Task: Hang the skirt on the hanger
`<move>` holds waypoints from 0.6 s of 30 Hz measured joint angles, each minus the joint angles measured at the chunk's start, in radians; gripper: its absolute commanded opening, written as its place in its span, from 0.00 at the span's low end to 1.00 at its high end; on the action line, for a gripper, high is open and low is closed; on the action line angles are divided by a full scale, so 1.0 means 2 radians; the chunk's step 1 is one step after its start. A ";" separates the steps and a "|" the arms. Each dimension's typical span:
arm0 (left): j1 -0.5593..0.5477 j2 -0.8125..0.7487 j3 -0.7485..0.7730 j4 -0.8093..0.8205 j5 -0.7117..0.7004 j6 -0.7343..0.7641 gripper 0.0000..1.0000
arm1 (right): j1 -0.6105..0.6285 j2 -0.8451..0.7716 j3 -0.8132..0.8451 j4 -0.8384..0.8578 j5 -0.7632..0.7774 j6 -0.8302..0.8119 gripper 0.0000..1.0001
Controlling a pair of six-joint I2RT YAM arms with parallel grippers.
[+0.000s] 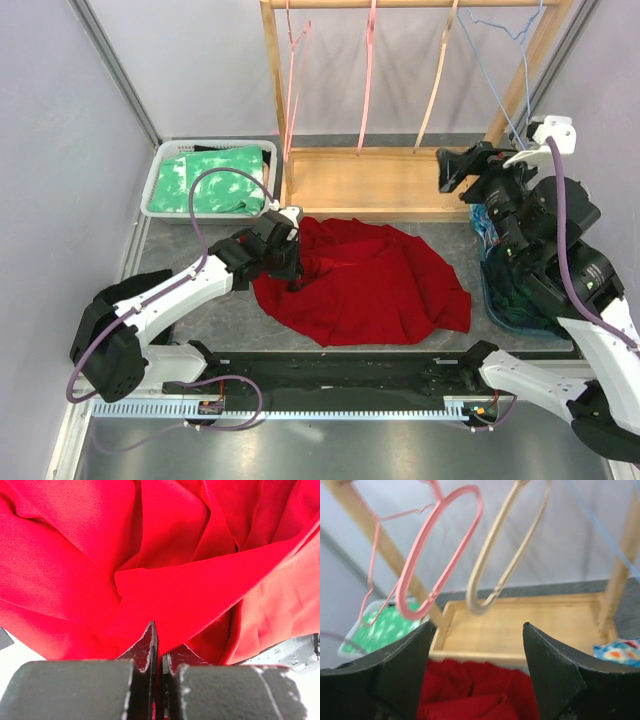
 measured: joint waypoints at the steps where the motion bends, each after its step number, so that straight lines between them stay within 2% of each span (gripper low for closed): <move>1: 0.000 0.000 0.000 0.000 0.002 0.000 0.02 | 0.000 0.002 0.002 0.010 0.024 -0.005 0.80; 5: 0.000 0.000 0.000 0.002 0.005 0.000 0.02 | -0.004 0.018 0.010 0.036 0.086 -0.026 0.80; 8: 0.000 0.000 0.000 0.004 0.013 0.000 0.02 | -0.020 0.049 0.043 0.048 0.105 -0.043 0.83; 12: 0.000 0.000 0.000 0.011 0.018 0.000 0.02 | -0.076 0.107 0.097 0.053 0.081 -0.056 0.86; 18: 0.000 0.000 0.000 0.013 0.027 0.000 0.02 | -0.194 0.208 0.167 0.051 -0.014 -0.049 0.85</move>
